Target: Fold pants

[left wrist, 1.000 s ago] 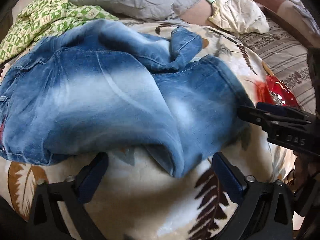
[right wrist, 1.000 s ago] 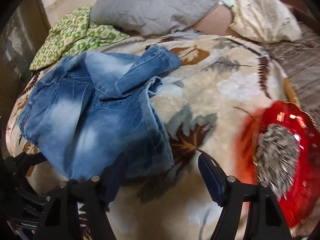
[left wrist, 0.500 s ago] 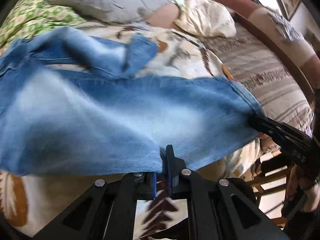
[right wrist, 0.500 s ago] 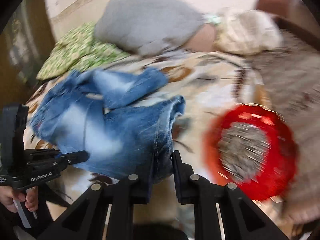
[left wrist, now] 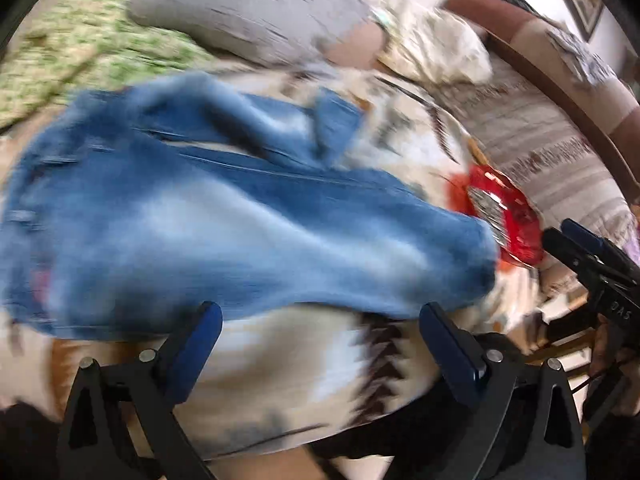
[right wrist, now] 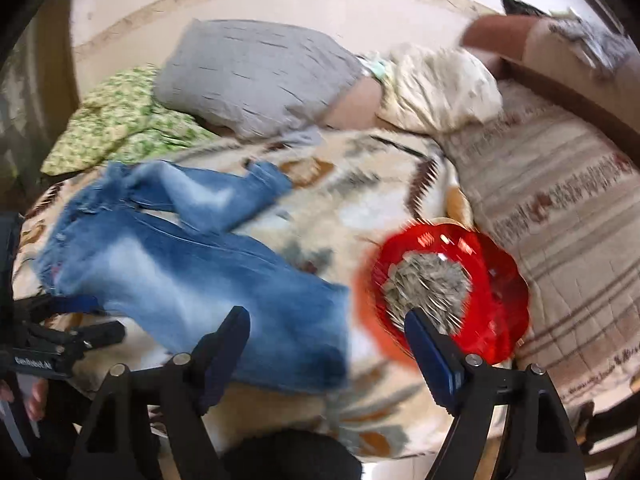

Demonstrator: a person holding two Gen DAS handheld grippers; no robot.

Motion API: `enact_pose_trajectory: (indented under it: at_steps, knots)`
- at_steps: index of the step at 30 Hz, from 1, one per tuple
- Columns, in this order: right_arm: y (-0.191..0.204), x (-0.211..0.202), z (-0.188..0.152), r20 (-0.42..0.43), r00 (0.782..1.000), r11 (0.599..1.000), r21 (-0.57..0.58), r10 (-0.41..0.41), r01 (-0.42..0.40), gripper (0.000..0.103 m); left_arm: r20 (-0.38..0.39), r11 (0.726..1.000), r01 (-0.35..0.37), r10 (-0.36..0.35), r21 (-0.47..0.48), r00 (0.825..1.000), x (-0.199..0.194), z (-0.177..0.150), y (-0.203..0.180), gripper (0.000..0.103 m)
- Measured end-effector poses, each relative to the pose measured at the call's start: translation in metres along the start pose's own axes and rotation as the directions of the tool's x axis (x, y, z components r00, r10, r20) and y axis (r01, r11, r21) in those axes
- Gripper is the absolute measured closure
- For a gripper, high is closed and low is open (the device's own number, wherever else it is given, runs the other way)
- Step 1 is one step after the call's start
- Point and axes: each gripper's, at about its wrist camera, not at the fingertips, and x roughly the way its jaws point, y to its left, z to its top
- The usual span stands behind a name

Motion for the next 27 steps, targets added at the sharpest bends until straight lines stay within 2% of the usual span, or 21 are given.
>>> enact_pose_trajectory:
  at_steps: [2, 5, 8, 9, 13, 15, 17, 21, 22, 23, 24, 25, 26, 27]
  knots:
    - [0.022, 0.001, 0.006, 0.008, 0.998, 0.997, -0.033, 0.066, -0.066, 0.020, 0.013, 0.999, -0.048, 0.048, -0.022, 0.999, -0.017, -0.003, 0.025, 0.004]
    - [0.060, 0.008, 0.012, -0.002, 0.983, 0.979, -0.085, 0.183, -0.182, 0.020, 0.035, 0.984, -0.163, 0.166, -0.070, 0.986, -0.049, -0.008, 0.079, 0.004]
    - [0.115, 0.016, 0.017, -0.034, 0.947, 0.932, -0.166, 0.321, -0.322, 0.021, 0.038, 0.959, -0.268, 0.272, -0.088, 0.961, -0.079, -0.018, 0.135, 0.004]
    - [0.137, 0.021, 0.019, -0.055, 0.927, 0.907, -0.195, 0.371, -0.374, 0.021, 0.037, 0.946, -0.310, 0.315, -0.094, 0.948, -0.086, -0.021, 0.154, 0.004]
    - [0.220, 0.045, 0.012, -0.160, 0.851, 0.798, -0.298, 0.500, -0.524, 0.020, 0.020, 0.944, -0.327, 0.328, -0.045, 0.944, -0.089, -0.029, 0.206, 0.004]
    - [0.257, 0.059, 0.006, -0.229, 0.817, 0.746, -0.333, 0.529, -0.577, 0.020, 0.012, 0.948, -0.319, 0.319, -0.005, 0.948, -0.082, -0.031, 0.222, 0.004]
    - [0.291, 0.078, -0.001, -0.293, 0.797, 0.708, -0.366, 0.528, -0.604, 0.021, 0.008, 0.952, -0.301, 0.301, 0.051, 0.954, -0.073, -0.029, 0.235, 0.004]
    - [0.331, 0.106, -0.012, -0.364, 0.800, 0.681, -0.422, 0.477, -0.598, 0.021, -0.022, 0.953, -0.264, 0.270, 0.147, 0.963, -0.037, -0.018, 0.255, 0.004]
    - [0.339, 0.114, -0.014, -0.371, 0.804, 0.680, -0.433, 0.464, -0.592, 0.021, -0.040, 0.955, -0.254, 0.263, 0.154, 0.964, -0.029, -0.016, 0.259, 0.012]
    - [0.345, 0.122, -0.016, -0.375, 0.812, 0.684, -0.442, 0.447, -0.580, 0.023, -0.061, 0.958, -0.244, 0.256, 0.153, 0.965, -0.022, -0.014, 0.264, 0.030]
    - [0.350, 0.129, -0.016, -0.375, 0.824, 0.695, -0.448, 0.425, -0.562, 0.026, -0.081, 0.961, -0.236, 0.249, 0.146, 0.965, -0.016, -0.012, 0.270, 0.035]
    - [0.351, 0.135, -0.016, -0.371, 0.832, 0.706, -0.447, 0.413, -0.550, 0.038, -0.079, 0.966, -0.217, 0.230, 0.139, 0.970, -0.015, -0.011, 0.273, 0.043]
    - [0.352, 0.140, -0.015, -0.363, 0.839, 0.721, -0.438, 0.405, -0.537, 0.046, -0.078, 0.968, -0.208, 0.220, 0.139, 0.972, -0.016, -0.009, 0.274, 0.055]
    - [0.352, 0.141, -0.013, -0.359, 0.837, 0.729, -0.420, 0.413, -0.540, 0.054, -0.078, 0.972, -0.185, 0.198, 0.146, 0.977, -0.020, -0.008, 0.274, 0.059]
